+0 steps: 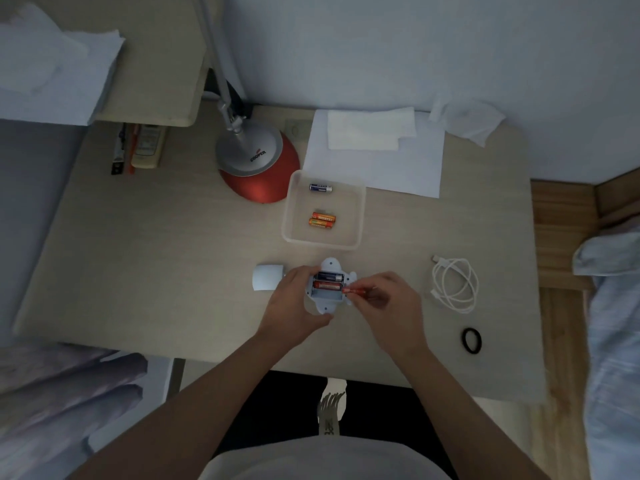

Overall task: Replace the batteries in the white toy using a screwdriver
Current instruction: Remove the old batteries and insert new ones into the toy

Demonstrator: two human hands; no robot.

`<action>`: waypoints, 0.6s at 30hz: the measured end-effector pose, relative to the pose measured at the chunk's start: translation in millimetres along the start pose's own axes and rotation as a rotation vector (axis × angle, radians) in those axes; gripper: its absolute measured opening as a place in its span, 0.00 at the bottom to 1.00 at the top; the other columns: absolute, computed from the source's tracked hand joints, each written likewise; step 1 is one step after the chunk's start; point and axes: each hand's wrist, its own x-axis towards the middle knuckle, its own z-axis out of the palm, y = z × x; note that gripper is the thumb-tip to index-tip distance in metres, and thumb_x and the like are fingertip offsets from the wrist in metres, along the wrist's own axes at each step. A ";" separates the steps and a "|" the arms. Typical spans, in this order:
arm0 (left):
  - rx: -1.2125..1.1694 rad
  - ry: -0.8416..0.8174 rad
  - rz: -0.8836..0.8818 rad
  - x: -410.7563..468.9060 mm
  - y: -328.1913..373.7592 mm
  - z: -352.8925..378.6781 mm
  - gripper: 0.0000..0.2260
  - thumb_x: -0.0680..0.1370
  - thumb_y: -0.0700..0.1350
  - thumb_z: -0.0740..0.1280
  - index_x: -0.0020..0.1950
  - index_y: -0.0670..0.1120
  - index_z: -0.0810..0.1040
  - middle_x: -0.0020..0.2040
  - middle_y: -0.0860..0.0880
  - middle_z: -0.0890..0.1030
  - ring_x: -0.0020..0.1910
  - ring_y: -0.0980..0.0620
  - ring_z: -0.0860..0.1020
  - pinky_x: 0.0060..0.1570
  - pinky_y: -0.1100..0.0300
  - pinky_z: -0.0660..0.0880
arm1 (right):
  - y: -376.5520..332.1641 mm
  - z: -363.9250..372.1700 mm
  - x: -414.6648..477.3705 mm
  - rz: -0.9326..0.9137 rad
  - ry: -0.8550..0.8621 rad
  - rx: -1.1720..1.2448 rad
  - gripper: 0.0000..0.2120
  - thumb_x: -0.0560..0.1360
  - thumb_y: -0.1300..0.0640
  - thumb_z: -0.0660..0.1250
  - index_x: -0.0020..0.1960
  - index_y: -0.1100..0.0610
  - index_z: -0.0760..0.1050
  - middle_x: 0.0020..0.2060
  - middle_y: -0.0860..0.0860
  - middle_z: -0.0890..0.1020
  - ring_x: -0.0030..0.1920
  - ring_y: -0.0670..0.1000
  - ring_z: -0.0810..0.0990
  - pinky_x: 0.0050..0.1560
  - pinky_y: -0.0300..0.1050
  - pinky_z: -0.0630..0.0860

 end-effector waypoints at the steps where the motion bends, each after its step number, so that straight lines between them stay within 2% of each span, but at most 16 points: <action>1: -0.007 0.001 0.004 0.0 -0.2 0.0 0.30 0.63 0.47 0.81 0.61 0.50 0.74 0.55 0.54 0.77 0.52 0.54 0.75 0.52 0.61 0.72 | -2.1 4.1 -3.6 -0.017 -0.008 0.003 0.07 0.69 0.62 0.77 0.46 0.53 0.85 0.43 0.47 0.80 0.41 0.45 0.84 0.47 0.46 0.82; 4: -0.018 -0.002 0.019 0.2 -2.5 0.4 0.29 0.62 0.48 0.80 0.61 0.50 0.74 0.54 0.54 0.78 0.53 0.53 0.76 0.53 0.57 0.75 | -8.0 16.1 -10.0 -0.075 -0.047 -0.031 0.09 0.71 0.64 0.75 0.49 0.53 0.85 0.46 0.48 0.80 0.42 0.45 0.84 0.47 0.42 0.82; 9: -0.019 -0.008 0.039 2.1 -6.4 1.3 0.29 0.63 0.48 0.80 0.62 0.50 0.74 0.55 0.54 0.78 0.53 0.53 0.77 0.53 0.55 0.75 | -4.5 30.2 -8.0 -0.188 -0.103 -0.219 0.07 0.73 0.64 0.72 0.50 0.57 0.84 0.48 0.51 0.81 0.43 0.49 0.82 0.45 0.48 0.82; 15: -0.020 -0.003 0.052 2.9 -10.1 3.5 0.31 0.63 0.48 0.80 0.63 0.48 0.74 0.57 0.52 0.78 0.56 0.52 0.77 0.56 0.54 0.75 | -3.6 33.6 3.4 -0.280 -0.139 -0.407 0.08 0.70 0.64 0.74 0.48 0.56 0.83 0.45 0.52 0.83 0.45 0.54 0.81 0.45 0.49 0.79; 18: -0.034 -0.005 0.048 2.7 -10.0 2.6 0.30 0.63 0.48 0.80 0.63 0.49 0.74 0.56 0.53 0.78 0.55 0.52 0.77 0.55 0.55 0.75 | -4.8 32.9 5.0 -0.267 -0.131 -0.486 0.09 0.68 0.62 0.76 0.47 0.56 0.82 0.42 0.52 0.83 0.42 0.55 0.80 0.41 0.46 0.77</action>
